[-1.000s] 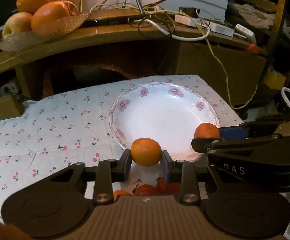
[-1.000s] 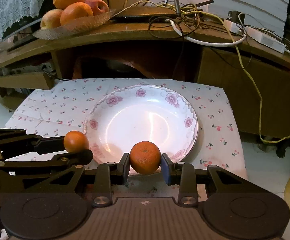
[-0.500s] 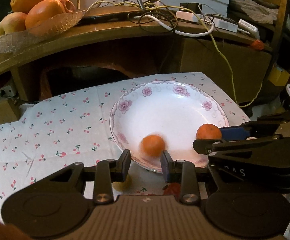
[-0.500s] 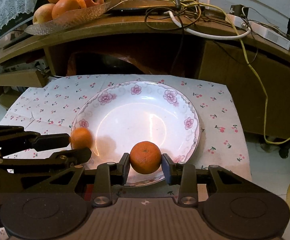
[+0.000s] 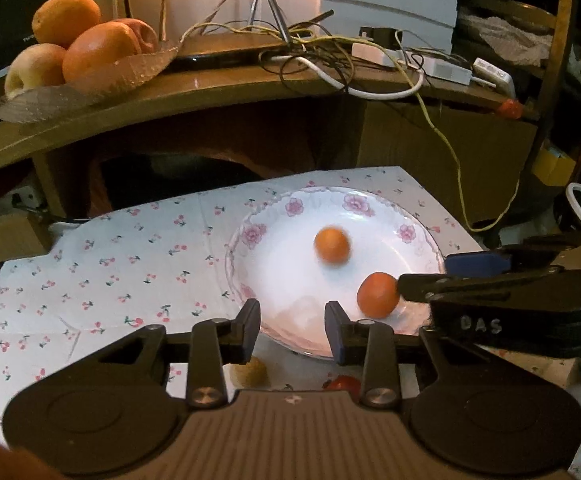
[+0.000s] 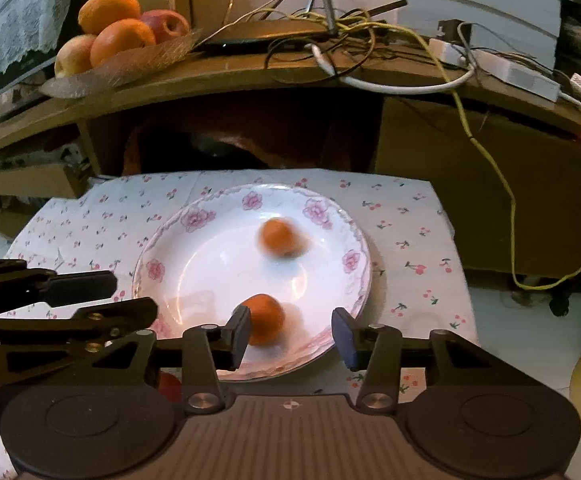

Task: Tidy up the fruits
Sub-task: 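Open both tools to drop the oranges into the white plate, then grasp the brown kiwi with the left tool while the right tool moves toward the tomatoes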

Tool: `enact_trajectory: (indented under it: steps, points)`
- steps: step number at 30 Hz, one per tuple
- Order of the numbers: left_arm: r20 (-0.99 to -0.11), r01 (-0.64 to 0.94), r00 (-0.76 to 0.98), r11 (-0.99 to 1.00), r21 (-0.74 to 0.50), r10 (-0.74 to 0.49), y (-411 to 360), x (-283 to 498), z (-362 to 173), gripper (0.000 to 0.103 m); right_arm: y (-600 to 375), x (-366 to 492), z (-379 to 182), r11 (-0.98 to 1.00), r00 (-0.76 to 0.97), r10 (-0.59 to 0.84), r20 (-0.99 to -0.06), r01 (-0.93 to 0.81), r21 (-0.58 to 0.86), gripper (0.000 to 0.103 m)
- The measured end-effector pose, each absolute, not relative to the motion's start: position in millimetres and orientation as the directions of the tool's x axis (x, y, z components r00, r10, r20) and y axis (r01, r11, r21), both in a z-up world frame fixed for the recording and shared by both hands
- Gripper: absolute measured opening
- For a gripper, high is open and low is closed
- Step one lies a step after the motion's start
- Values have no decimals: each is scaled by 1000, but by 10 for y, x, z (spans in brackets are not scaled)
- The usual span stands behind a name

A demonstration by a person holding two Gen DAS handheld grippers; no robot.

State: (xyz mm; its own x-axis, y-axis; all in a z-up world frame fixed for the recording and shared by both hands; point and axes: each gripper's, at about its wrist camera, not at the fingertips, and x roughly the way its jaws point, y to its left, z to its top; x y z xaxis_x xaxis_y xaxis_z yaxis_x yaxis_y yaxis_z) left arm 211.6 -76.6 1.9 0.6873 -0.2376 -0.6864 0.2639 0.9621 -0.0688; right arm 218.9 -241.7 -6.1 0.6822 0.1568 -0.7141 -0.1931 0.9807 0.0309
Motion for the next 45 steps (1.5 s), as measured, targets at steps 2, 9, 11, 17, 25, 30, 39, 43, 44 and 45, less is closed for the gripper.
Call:
enact_trajectory:
  steps: [2,9,11,17,25,30,39,43,44,45]
  points:
    - [-685,253,690,964,-74,-234,-722,2107,45,41,-2442,2183,-37,983,690,154,-707,-183,35,47]
    - [-676,248,704,967,-50,-216,-559,1988,102,44,-2431,2090,0,980,694,164,-701,-197,34,47]
    - [-677,244,706,969,-44,-209,-496,1941,108,44,-2411,2058,1,978,693,166,-702,-206,28,47]
    - [-677,231,709,972,-43,-198,-310,1779,154,44,-2335,1958,47,973,690,194,-698,-226,47,47]
    - [-670,235,714,971,-45,-204,-155,1529,227,44,-2129,1699,90,955,671,249,-699,-289,63,49]
    - [-678,233,707,971,-47,-202,-94,1371,209,44,-2052,1580,70,947,646,273,-712,-310,82,50]
    - [-717,228,672,973,-39,-186,15,1090,51,45,-1962,1369,36,940,624,287,-726,-331,88,55]
    - [-739,238,648,971,-35,-185,40,973,-66,45,-1953,1277,33,939,617,295,-729,-326,104,57]
    - [-743,239,643,970,-34,-185,49,950,-97,45,-1950,1257,27,939,615,298,-731,-327,107,57]
    - [-746,241,639,970,-34,-185,58,928,-132,45,-1942,1237,17,939,612,298,-732,-327,108,57]
